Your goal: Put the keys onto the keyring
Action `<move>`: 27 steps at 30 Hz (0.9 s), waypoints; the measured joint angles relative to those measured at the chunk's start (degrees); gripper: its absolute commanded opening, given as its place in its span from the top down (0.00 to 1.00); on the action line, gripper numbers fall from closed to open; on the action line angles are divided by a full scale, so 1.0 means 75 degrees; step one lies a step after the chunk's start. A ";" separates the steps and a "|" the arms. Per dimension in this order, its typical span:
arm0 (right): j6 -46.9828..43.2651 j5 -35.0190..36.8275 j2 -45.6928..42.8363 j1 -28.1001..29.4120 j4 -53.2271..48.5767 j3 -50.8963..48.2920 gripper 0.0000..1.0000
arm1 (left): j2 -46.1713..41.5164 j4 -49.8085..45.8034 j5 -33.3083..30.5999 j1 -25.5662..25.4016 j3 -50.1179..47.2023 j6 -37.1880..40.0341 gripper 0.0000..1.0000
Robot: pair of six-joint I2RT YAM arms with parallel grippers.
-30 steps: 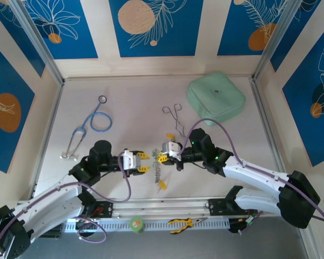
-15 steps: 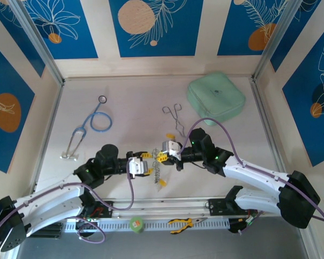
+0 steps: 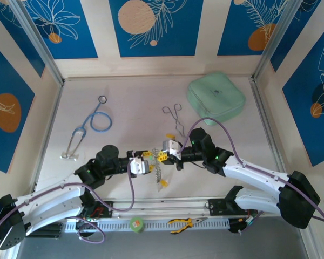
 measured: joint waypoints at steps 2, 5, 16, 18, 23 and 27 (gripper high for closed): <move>0.0000 0.0000 0.0000 0.0000 0.0000 0.0000 1.00 | -0.0020 0.0003 -0.0050 0.0000 -0.0009 0.0041 0.66; 0.0000 0.0000 0.0000 0.0000 0.0006 0.0000 1.00 | -0.0099 0.0009 -0.0117 -0.0003 -0.0023 0.0093 0.68; 0.0000 -0.0003 0.0067 0.0000 0.0102 0.0000 1.00 | -0.0111 0.0169 -0.0061 -0.0006 -0.0041 0.0131 0.86; 0.0000 0.0006 0.0067 0.0000 0.0114 0.0000 1.00 | -0.0111 0.0163 -0.0009 -0.0006 -0.0041 0.0152 0.94; 0.0000 0.0248 0.0221 0.0000 -0.0017 0.0087 0.92 | -0.0108 -0.0455 0.0047 -0.0006 0.0119 -0.0035 1.00; 0.0023 0.0417 0.0612 -0.0052 -0.0425 0.0542 0.63 | 0.0154 -0.1757 -0.0192 -0.0009 0.0979 -0.0877 1.00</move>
